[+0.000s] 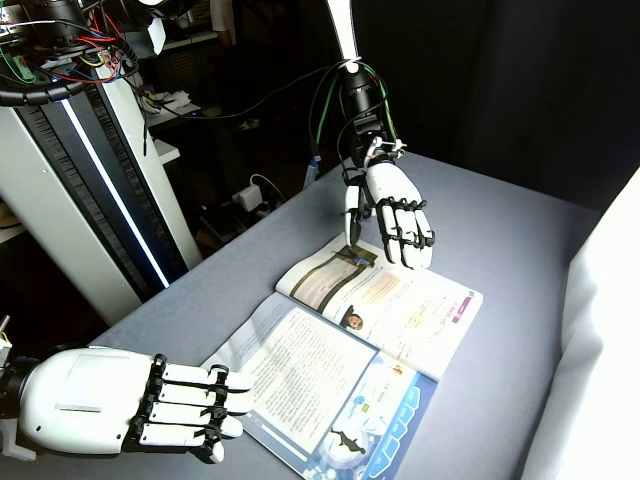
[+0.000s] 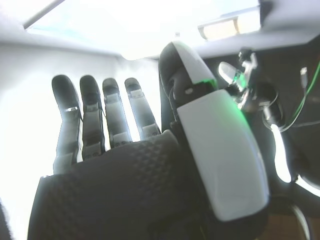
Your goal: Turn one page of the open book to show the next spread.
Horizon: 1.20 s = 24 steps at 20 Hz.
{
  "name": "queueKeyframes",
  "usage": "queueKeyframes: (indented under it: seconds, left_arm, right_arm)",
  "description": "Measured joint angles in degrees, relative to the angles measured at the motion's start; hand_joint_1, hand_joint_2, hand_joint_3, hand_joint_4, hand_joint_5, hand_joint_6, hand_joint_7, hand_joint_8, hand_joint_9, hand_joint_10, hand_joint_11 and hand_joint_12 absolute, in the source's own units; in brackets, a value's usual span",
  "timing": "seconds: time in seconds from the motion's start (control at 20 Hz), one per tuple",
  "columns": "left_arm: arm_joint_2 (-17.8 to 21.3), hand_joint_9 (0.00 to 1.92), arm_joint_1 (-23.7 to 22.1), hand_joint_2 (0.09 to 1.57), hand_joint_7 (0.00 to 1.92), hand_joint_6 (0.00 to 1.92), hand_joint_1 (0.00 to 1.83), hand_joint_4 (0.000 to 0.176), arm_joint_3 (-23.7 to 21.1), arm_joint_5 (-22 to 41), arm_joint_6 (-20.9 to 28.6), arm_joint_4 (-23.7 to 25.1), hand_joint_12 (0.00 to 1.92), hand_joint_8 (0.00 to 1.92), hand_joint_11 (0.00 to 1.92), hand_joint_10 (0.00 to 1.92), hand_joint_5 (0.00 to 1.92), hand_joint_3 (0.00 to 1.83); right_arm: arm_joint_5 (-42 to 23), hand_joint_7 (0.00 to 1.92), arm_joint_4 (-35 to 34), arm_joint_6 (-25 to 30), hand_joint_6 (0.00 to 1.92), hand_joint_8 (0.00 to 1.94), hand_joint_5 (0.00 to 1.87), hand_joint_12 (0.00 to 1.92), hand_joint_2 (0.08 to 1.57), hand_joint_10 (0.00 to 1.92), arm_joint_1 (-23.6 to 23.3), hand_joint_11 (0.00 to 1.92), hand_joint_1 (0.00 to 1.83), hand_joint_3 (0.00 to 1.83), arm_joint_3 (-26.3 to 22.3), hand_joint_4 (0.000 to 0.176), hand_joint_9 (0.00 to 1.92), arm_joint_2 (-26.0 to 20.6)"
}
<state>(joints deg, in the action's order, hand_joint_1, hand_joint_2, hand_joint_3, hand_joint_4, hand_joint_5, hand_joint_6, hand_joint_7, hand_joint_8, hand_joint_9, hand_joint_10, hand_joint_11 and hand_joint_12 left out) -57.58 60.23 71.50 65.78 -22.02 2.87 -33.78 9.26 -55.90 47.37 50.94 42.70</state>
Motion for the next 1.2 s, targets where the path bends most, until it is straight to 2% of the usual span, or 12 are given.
queueKeyframes:
  seconds: [0.1,0.15,0.25,0.35,0.4,0.5,0.6,0.7,0.9,0.95,1.15,1.2]
  left_arm:
    - [0.15,0.0,0.13,1.3,0.0,0.01,0.13,0.038,-0.04,0.02,-0.02,-0.17,0.0,0.0,0.0,0.0,0.02,0.02]
    - [0.37,0.0,0.33,1.3,0.0,0.0,0.13,0.045,-0.07,-0.09,0.0,-0.2,0.0,0.0,0.0,0.0,0.01,0.01]
    - [1.29,0.0,1.22,1.3,0.0,0.0,0.11,0.036,-0.57,-0.2,-0.2,-0.87,0.0,0.0,0.0,0.0,0.01,0.01]
    - [2.05,0.0,2.36,1.3,0.0,0.0,0.13,0.055,-0.98,0.59,-0.63,-1.88,0.0,0.0,0.0,0.0,0.0,0.01]
    - [2.49,0.0,2.86,1.3,0.0,0.01,0.22,0.018,-1.38,0.83,-0.7,-2.84,0.0,0.0,0.0,0.0,0.02,0.0]
    - [2.82,0.0,3.04,1.31,0.0,0.01,0.28,0.0,-1.36,1.09,-0.92,-3.32,0.0,0.0,0.0,0.0,0.04,0.0]
    - [3.15,0.0,3.34,1.31,0.0,0.01,0.29,0.0,-1.95,1.77,-1.49,-4.17,0.0,0.0,0.0,0.0,0.05,0.0]
    - [3.48,0.0,4.33,1.32,0.0,0.01,0.28,0.0,-2.32,2.93,-1.81,-4.26,0.0,0.0,0.0,0.0,0.05,0.0]
    - [4.85,0.0,5.97,1.31,0.0,0.0,0.27,0.005,-3.61,5.2,-2.8,-6.97,0.0,0.0,0.0,0.0,0.02,0.0]
    - [4.94,0.0,6.38,1.31,0.0,0.0,0.26,0.017,-3.67,6.1,-3.02,-7.5,0.0,0.0,0.0,0.0,0.01,0.0]
    - [5.38,0.0,7.45,1.32,0.0,0.0,0.25,0.021,-4.22,7.17,-3.48,-9.29,0.0,0.0,0.0,0.0,0.0,0.0]
    - [5.38,0.0,8.0,1.32,0.0,0.01,0.25,0.016,-4.26,7.5,-3.48,-9.35,0.0,0.0,0.0,0.0,0.01,0.0]
  right_arm:
    - [1.11,0.0,1.55,0.63,0.0,0.0,0.0,0.0,1.25,0.0,-0.11,0.0,0.02,0.02,0.0,0.0,0.0,0.0]
    - [2.45,0.0,2.69,1.22,0.0,0.0,0.0,0.0,1.24,0.0,-0.66,0.0,0.0,0.01,0.0,0.0,0.0,0.0]
    - [4.31,0.0,6.23,3.67,0.0,0.0,0.0,0.0,1.22,0.0,-2.05,0.0,0.0,0.01,0.72,0.0,0.0,0.52]
    - [6.51,0.0,10.45,7.39,0.0,0.0,0.0,0.0,1.22,0.0,-3.56,0.0,0.0,0.0,1.84,0.0,0.0,1.88]
    - [7.91,0.0,13.07,9.53,0.0,0.0,0.0,0.0,1.23,0.0,-4.04,0.0,0.0,0.01,2.19,0.0,0.0,2.69]
    - [9.97,0.0,15.74,10.56,0.0,0.0,0.0,0.0,1.22,0.0,-4.63,0.0,0.0,0.0,2.29,0.0,0.0,3.87]
    - [11.19,0.0,19.37,13.62,0.0,0.0,0.0,0.0,1.2,0.0,-5.44,0.0,0.0,0.0,3.39,0.0,0.0,5.27]
    - [12.22,0.0,24.28,20.46,0.0,0.0,0.0,0.0,1.18,0.0,-5.73,0.0,0.0,0.0,5.68,0.0,0.0,6.84]
    - [13.92,0.0,29.53,26.29,0.0,0.0,0.0,0.0,1.18,0.0,-5.73,0.0,0.0,0.0,7.45,0.0,0.0,9.7]
    - [14.05,0.0,30.25,27.17,0.0,0.0,0.0,0.0,1.19,0.0,-5.73,0.0,0.0,0.0,7.87,0.0,0.0,10.29]
    - [13.64,0.0,34.14,31.28,0.0,0.0,0.0,0.0,1.18,0.0,-6.16,0.0,0.0,0.0,9.6,0.0,0.0,11.78]
    - [13.42,0.0,35.58,32.85,0.0,0.0,0.0,0.0,1.18,0.0,-6.54,0.0,0.0,0.0,10.23,0.0,0.0,12.52]
